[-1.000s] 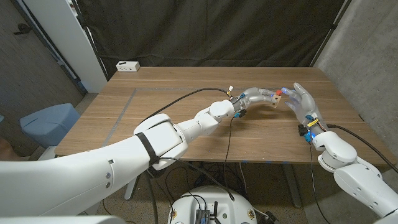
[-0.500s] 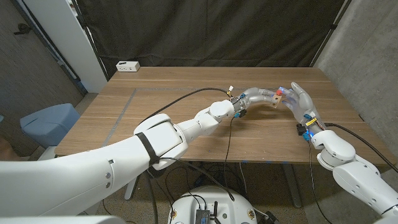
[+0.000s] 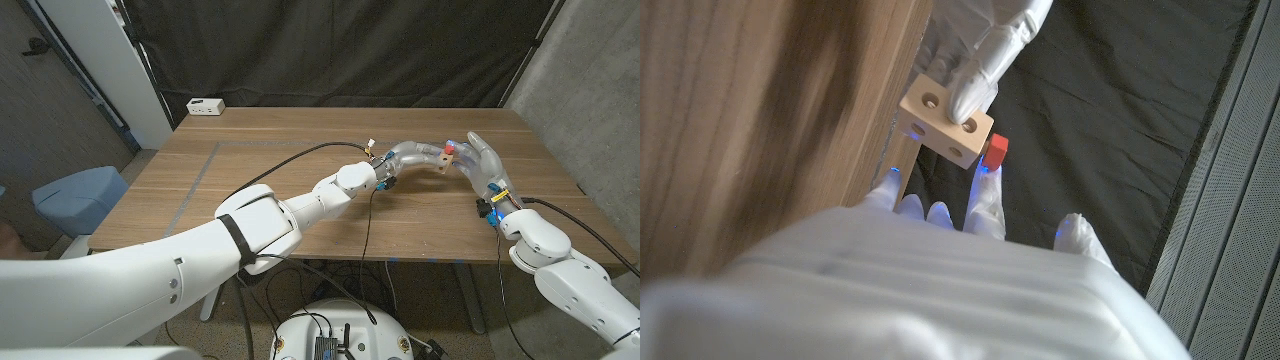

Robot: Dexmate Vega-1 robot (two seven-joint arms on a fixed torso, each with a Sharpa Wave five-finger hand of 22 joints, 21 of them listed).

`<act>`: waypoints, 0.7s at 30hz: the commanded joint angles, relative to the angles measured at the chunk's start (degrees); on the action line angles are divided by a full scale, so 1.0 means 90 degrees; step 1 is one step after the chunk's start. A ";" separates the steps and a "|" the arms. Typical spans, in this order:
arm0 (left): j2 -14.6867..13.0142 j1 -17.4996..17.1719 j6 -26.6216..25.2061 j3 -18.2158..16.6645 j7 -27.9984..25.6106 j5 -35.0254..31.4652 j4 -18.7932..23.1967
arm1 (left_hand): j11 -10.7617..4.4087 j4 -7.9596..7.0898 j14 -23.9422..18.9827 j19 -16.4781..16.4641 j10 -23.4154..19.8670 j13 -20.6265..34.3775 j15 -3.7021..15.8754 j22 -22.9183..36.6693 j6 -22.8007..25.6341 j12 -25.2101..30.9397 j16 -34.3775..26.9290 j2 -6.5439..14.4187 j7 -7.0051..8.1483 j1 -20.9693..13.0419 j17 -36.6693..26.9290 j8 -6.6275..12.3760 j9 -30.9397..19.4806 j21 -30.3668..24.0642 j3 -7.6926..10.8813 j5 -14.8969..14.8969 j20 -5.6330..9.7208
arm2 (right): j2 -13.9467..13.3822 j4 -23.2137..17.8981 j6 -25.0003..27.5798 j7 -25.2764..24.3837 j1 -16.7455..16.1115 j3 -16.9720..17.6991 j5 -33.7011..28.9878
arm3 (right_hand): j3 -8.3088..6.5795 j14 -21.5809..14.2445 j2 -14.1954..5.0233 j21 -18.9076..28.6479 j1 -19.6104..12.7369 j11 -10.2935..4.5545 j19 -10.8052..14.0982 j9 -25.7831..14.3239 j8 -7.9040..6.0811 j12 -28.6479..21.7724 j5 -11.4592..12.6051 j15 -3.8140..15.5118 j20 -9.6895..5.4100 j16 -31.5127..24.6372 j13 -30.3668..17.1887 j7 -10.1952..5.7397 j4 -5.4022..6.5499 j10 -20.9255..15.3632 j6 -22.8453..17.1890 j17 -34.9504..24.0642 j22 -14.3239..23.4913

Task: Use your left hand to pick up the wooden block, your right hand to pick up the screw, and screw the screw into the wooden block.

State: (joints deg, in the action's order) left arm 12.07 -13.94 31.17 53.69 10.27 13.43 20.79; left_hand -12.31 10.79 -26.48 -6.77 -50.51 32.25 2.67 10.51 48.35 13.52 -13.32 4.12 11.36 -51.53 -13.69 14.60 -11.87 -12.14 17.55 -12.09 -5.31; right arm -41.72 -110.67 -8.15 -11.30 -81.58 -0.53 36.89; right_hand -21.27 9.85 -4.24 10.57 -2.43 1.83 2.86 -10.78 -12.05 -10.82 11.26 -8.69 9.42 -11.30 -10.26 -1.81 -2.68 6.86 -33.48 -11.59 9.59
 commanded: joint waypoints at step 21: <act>-0.0002 -0.0032 0.0055 -0.0033 0.0043 -0.0005 0.0003 | 0.0005 -0.0238 -0.0079 -0.0039 -0.0051 0.0032 0.0576 0.0021 0.0453 0.0074 -0.0002 0.0222 -0.0189 0.0122 -0.0016 0.0100 -0.0020 0.0004 0.0287 -0.0037 0.0021 | 0.0074 -0.0143 0.0003 -0.0288 -0.0188 0.0062 -0.0058 | -0.0049 0.0127 -0.0026 0.0079 -0.0041 -0.0120 0.0138 -0.0001 -0.0122 -0.0095 0.0040 0.0049 -0.0020 -0.0083 -0.0015 0.0079 -0.0011 -0.0271 -0.0508 0.0011 0.0021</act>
State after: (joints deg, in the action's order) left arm 12.03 -14.12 31.76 53.51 10.54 13.34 20.84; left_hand -12.18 10.79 -26.47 -6.77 -50.62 32.25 2.67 10.51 48.35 13.53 -13.32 4.13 11.36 -51.53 -13.69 14.61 -11.83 -12.14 17.55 -11.99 -5.31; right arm -41.40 -111.62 -8.31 -12.96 -82.74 -0.18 36.57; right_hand -21.27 9.85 -4.24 10.86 -2.43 0.81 3.61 -10.53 -12.66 -11.26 11.26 -8.69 9.11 -11.75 -10.25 -1.15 -2.68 4.77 -37.49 -11.45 9.60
